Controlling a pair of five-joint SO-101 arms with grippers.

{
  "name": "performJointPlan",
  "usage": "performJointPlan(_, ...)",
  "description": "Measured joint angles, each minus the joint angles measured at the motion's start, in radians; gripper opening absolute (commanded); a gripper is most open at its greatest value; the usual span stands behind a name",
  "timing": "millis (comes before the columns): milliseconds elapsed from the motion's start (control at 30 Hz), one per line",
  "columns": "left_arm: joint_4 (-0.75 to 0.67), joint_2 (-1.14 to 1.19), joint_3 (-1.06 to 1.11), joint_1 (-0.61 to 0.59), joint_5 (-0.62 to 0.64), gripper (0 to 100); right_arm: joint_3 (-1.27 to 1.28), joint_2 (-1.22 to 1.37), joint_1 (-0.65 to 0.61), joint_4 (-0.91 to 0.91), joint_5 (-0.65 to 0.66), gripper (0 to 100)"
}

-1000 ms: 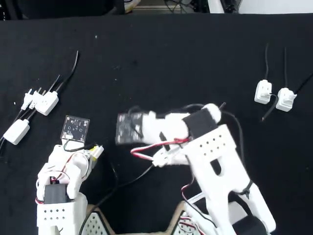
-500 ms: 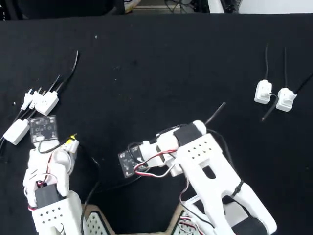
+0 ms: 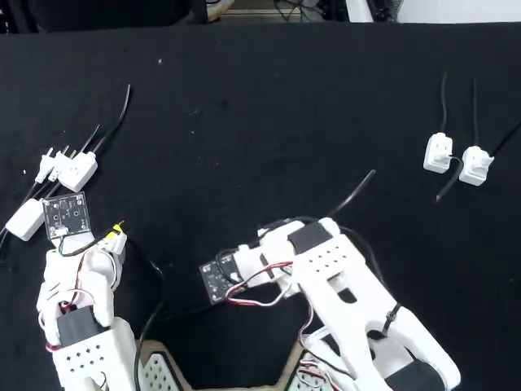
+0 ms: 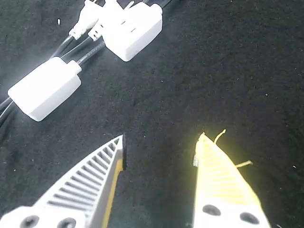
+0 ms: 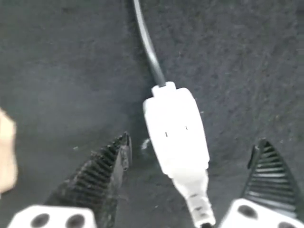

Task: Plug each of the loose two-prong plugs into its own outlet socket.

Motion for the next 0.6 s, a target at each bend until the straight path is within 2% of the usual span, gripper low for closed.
performJointPlan(133,0.000,0.000,0.000,0.000,0.000,24,0.000,0.049,0.000,-0.017,-0.025,37.4)
performJointPlan(367,0.000,0.000,0.000,0.000,0.000,24,-0.089,0.307,0.000,-0.023,-0.029,36.8)
performJointPlan(467,0.000,0.000,0.000,0.000,0.000,24,-0.141,0.374,0.000,-0.025,-0.029,28.1)
performJointPlan(600,0.000,0.000,0.000,0.000,0.000,24,-0.169,0.388,0.000,-0.028,-0.029,7.0)
